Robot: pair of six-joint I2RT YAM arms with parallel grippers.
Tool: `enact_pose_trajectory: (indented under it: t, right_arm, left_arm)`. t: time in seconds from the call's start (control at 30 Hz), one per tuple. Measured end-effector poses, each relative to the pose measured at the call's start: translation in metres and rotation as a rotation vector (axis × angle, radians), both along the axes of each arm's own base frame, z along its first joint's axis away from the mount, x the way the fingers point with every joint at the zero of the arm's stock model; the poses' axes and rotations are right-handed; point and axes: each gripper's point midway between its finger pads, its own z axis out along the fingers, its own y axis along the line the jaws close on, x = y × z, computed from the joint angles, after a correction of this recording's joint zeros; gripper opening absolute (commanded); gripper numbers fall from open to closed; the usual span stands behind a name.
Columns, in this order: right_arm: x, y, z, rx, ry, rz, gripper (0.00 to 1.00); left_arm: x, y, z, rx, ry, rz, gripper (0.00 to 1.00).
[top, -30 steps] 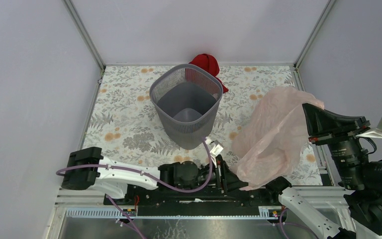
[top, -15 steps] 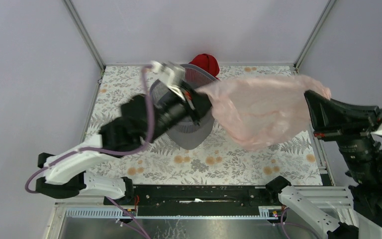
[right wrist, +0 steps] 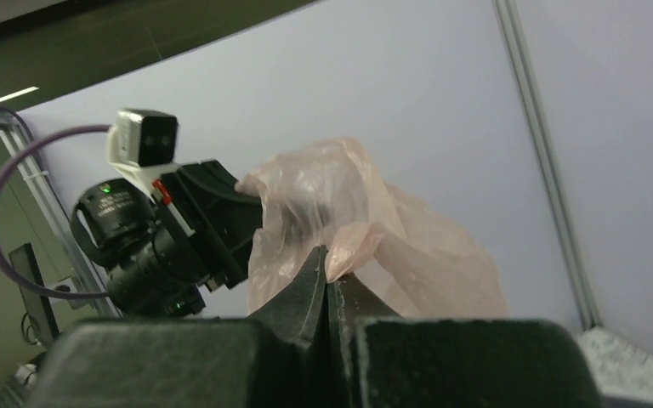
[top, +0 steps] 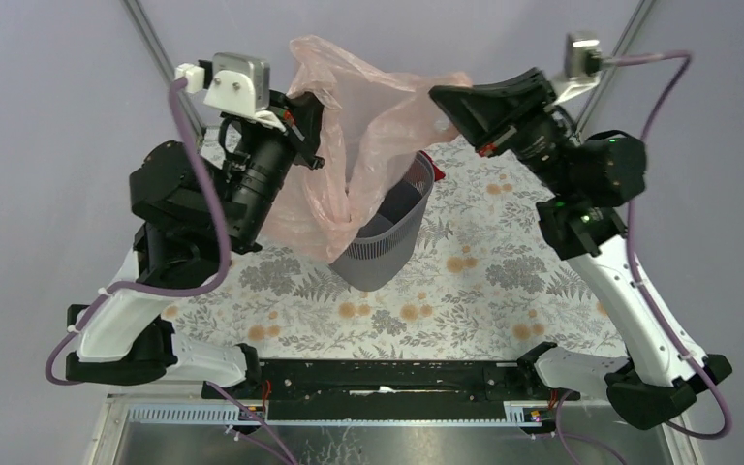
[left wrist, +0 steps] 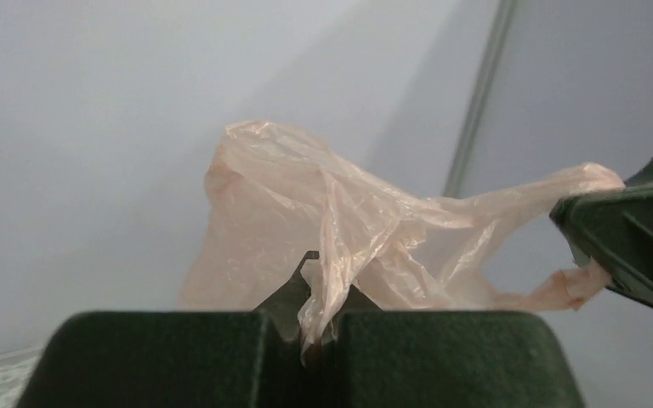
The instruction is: Put the trash bags into the trash bin
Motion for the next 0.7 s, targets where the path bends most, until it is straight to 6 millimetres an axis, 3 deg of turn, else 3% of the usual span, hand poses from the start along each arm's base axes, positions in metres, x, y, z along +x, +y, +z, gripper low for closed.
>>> enact_pose_trajectory:
  t: [0.1, 0.2, 0.4, 0.53, 0.7]
  right_arm:
    - [0.017, 0.011, -0.032, -0.027, 0.087, 0.019, 0.00]
    - [0.027, 0.007, -0.054, -0.045, 0.141, -0.041, 0.00]
    - [0.033, -0.041, -0.070, -0.047, 0.286, -0.308, 0.00]
    - [0.035, -0.064, -0.082, -0.073, 0.387, -0.426, 0.00]
    - [0.048, -0.067, -0.106, -0.161, 0.460, -0.494, 0.00]
  left_arm:
    - [0.017, 0.002, -0.014, 0.054, 0.013, 0.071, 0.00]
    - [0.045, -0.005, -0.026, 0.107, 0.036, 0.126, 0.00]
    - [0.111, -0.041, -0.062, 0.173, 0.136, 0.126, 0.00]
    - [0.131, -0.061, -0.093, 0.192, 0.216, 0.083, 0.00]
    - [0.140, -0.064, -0.116, 0.143, 0.296, 0.022, 0.00]
